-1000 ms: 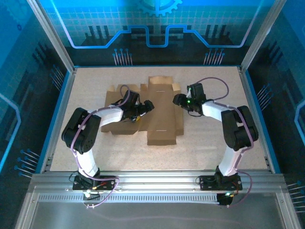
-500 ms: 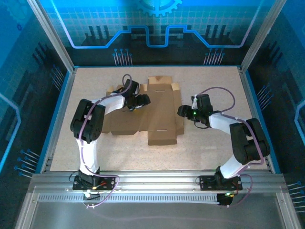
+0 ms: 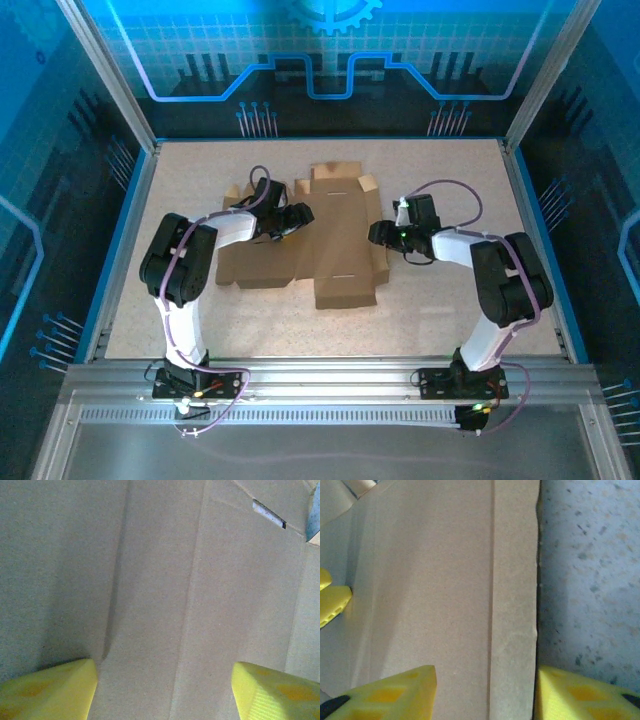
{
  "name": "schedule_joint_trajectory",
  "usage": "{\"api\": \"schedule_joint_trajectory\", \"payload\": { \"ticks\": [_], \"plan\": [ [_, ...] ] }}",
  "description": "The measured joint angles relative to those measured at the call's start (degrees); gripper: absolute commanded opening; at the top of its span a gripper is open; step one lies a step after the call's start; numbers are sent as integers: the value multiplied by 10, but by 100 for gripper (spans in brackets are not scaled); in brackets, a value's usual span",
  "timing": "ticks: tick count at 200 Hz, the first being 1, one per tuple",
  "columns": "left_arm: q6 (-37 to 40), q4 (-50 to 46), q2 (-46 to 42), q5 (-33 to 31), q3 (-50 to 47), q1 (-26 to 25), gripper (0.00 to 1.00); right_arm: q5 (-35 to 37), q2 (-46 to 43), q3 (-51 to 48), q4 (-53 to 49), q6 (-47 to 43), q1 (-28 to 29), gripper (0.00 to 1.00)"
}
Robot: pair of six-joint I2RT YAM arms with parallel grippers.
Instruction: Fold the paper box
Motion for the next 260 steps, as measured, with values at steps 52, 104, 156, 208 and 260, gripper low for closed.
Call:
{"api": "schedule_joint_trajectory", "payload": {
  "ticks": [52,104,156,208,260],
  "plan": [
    [-6,3,-4,4,-5,0,77,8,24,35,-3,-2,0,17],
    [-6,6,-12,10,-13,-4,82,73,32,66,-52,-29,13,0],
    [1,-33,-59,-24,-41,-24,92,275,32,137,-179,-106,102,0],
    [12,-64,-121,-66,-49,-19,99,501,73,224,-289,-159,188,0],
    [14,-77,-128,-75,-65,-17,99,577,109,256,-327,-190,216,0]
  ]
}}
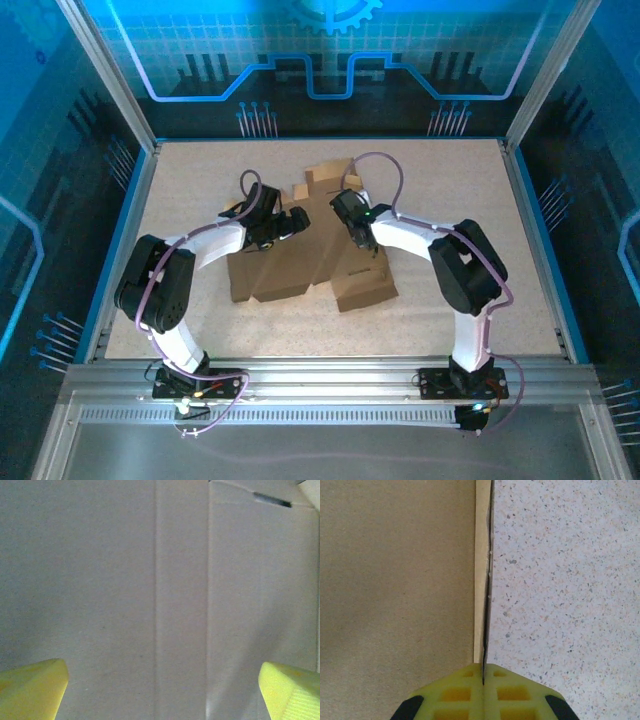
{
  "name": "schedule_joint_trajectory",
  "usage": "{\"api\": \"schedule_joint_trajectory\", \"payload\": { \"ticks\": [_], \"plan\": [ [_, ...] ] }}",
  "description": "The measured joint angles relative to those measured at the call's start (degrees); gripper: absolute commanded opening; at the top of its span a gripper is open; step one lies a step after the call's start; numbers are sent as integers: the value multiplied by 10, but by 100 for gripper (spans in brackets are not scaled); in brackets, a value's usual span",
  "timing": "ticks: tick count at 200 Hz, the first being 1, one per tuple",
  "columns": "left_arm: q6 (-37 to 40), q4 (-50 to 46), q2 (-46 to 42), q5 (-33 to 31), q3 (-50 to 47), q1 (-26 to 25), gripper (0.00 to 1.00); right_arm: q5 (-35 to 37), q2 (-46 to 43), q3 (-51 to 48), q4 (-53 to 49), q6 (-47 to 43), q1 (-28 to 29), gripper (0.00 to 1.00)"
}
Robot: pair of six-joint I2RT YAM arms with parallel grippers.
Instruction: Fold the paper box
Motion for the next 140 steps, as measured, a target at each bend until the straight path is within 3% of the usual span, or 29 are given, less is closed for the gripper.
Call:
{"api": "schedule_joint_trajectory", "payload": {
  "ticks": [37,73,140],
  "plan": [
    [23,-16,-3,0,9,0,99,-103,-63,-74,62,-44,-35,0],
    [63,-36,0,1,77,6,99,-205,-108,-126,127,-76,-66,0],
    [110,-62,73,7,209,38,97,-251,-113,-143,165,-89,-67,0]
  ]
}}
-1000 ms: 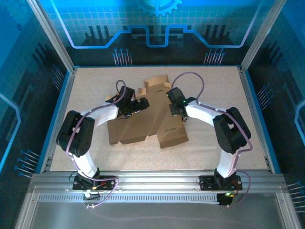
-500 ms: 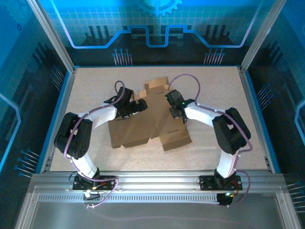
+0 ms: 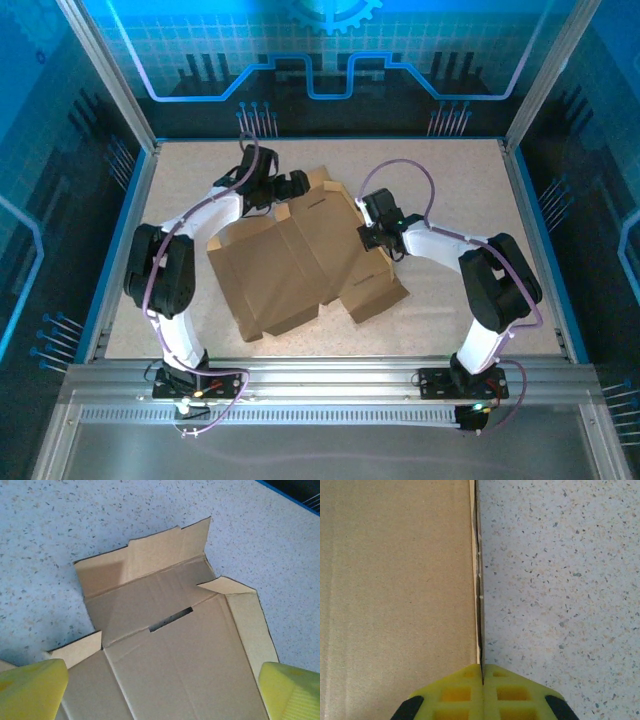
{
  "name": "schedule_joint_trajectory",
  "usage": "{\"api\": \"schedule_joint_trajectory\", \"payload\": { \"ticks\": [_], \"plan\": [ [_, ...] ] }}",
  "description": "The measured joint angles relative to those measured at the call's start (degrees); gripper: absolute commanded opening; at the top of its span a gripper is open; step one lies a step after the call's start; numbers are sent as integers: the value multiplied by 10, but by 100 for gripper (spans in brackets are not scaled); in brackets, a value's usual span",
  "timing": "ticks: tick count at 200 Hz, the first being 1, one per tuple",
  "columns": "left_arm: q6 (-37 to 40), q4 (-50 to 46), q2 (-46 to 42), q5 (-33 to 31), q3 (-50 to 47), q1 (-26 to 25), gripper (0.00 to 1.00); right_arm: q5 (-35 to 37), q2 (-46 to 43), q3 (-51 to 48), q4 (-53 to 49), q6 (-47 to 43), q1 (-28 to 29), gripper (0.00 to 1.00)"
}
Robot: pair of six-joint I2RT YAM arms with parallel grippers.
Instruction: Fold the paper box
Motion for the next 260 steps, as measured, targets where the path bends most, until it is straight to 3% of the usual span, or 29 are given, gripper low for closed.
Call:
{"api": "schedule_joint_trajectory", "payload": {
  "ticks": [53,141,162,183,195,219,260],
  "plan": [
    [39,-53,88,0,80,17,96,-9,0,0,5,-4,0,0],
    [24,-59,127,66,68,26,93,-9,0,0,5,-4,0,0],
    [16,-45,108,75,28,26,99,-10,2,0,4,-4,0,12],
    [5,-24,57,59,-30,25,99,-30,2,2,3,-5,-3,47],
    [-1,-11,14,40,-67,23,99,-49,2,2,3,-6,-9,58],
    [-16,13,-90,2,-141,11,99,-112,0,1,10,7,-38,67],
    [-53,47,-189,-22,-254,-38,99,-209,0,0,29,16,-101,66]
  ]
}}
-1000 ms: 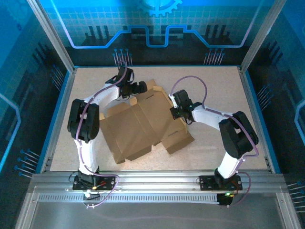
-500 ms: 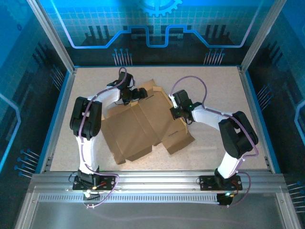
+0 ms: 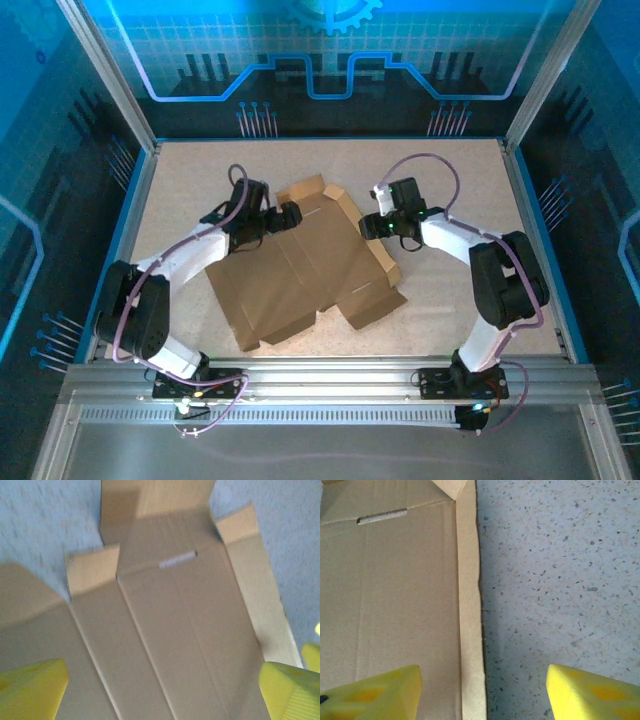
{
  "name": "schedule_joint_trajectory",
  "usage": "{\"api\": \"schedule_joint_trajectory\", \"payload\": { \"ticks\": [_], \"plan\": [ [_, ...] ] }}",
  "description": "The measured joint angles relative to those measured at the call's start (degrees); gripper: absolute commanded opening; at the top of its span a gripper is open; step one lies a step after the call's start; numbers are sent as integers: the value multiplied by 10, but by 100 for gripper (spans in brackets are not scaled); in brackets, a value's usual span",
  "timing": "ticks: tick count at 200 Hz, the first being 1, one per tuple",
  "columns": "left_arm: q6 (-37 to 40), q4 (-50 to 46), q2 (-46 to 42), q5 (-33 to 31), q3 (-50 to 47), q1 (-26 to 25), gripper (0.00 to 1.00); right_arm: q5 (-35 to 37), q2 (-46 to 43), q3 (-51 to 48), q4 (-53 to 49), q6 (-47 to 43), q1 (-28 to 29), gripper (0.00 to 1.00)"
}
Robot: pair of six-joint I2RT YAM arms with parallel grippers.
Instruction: Fold the paper box
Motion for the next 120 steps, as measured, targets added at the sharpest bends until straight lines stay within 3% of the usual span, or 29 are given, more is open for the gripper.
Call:
{"api": "schedule_joint_trajectory", "payload": {
  "ticks": [55,120],
  "plan": [
    [-77,42,7,25,-122,-25,99,-55,17,0,3,-11,-3,57],
    [-107,91,23,36,-128,-26,99,-58,51,-7,19,-10,-3,46]
  ]
}}
